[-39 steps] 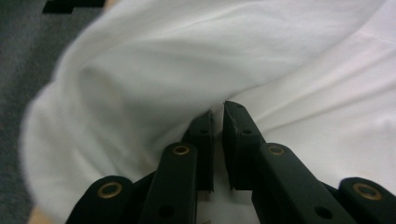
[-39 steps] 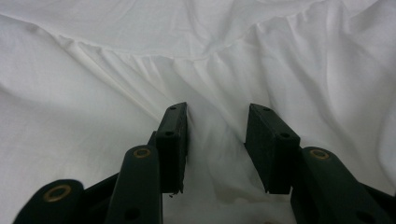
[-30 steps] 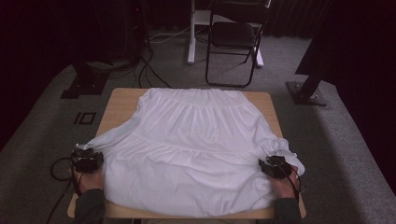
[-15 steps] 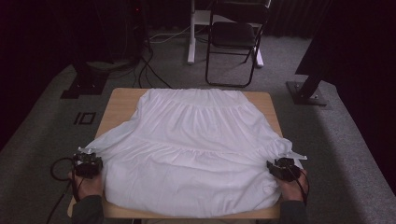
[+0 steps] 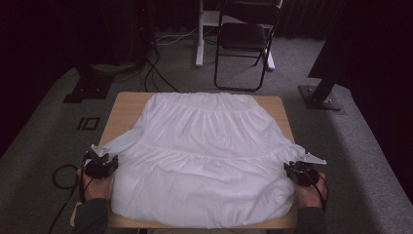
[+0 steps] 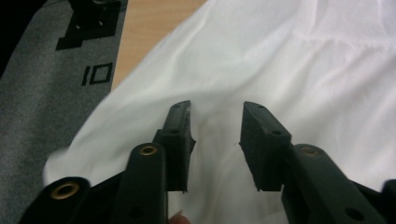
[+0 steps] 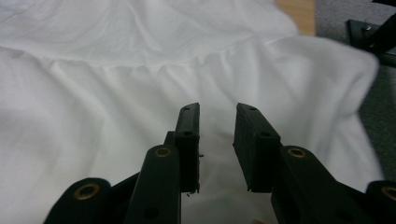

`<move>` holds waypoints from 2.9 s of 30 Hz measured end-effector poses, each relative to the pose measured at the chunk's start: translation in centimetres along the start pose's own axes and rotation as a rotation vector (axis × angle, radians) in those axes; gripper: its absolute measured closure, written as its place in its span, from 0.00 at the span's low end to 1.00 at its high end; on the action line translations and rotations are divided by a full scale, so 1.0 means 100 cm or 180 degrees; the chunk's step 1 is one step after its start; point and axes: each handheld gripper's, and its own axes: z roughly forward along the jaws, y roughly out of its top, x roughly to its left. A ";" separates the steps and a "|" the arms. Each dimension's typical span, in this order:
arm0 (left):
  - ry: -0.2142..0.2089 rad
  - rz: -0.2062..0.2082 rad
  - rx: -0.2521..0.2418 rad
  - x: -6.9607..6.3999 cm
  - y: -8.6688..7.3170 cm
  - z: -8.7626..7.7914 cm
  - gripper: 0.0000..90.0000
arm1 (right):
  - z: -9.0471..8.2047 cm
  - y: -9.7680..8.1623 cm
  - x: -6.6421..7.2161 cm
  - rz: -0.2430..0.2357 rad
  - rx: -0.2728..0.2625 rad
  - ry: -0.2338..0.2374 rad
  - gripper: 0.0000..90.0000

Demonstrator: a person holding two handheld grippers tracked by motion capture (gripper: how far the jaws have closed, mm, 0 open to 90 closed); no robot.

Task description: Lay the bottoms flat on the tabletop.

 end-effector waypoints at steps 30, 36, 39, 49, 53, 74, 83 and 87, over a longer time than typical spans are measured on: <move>0.0238 -0.0439 0.0118 0.018 -0.012 0.030 0.78 | 0.021 -0.020 -0.016 0.0110 0.0189 0.0054 0.71; 0.0127 -0.0384 0.0136 0.016 -0.022 0.018 0.77 | 0.016 -0.024 -0.016 0.0118 0.0243 0.0071 0.68; 0.0116 -0.0324 0.0196 0.015 -0.024 0.012 0.77 | 0.009 -0.026 -0.015 -0.0016 0.0329 0.0053 0.65; 0.0089 -0.0263 0.0174 0.014 -0.037 -0.001 0.76 | -0.019 -0.044 -0.022 -0.0023 0.0371 -0.0001 0.64; 0.0066 -0.0267 0.0187 0.015 -0.039 -0.005 0.76 | -0.029 -0.054 -0.029 0.0016 0.0407 -0.0025 0.65; -0.0373 -0.0231 0.0044 0.001 -0.035 -0.001 0.52 | 0.011 -0.019 -0.021 0.0072 0.0151 -0.0010 0.51; -0.0422 -0.0116 0.0167 -0.006 -0.038 -0.005 0.96 | 0.016 -0.024 -0.024 0.0169 0.0242 0.0051 0.83; -0.0449 -0.0037 0.0244 -0.004 -0.043 -0.014 0.99 | 0.009 -0.026 -0.022 0.0066 0.0357 0.0056 0.95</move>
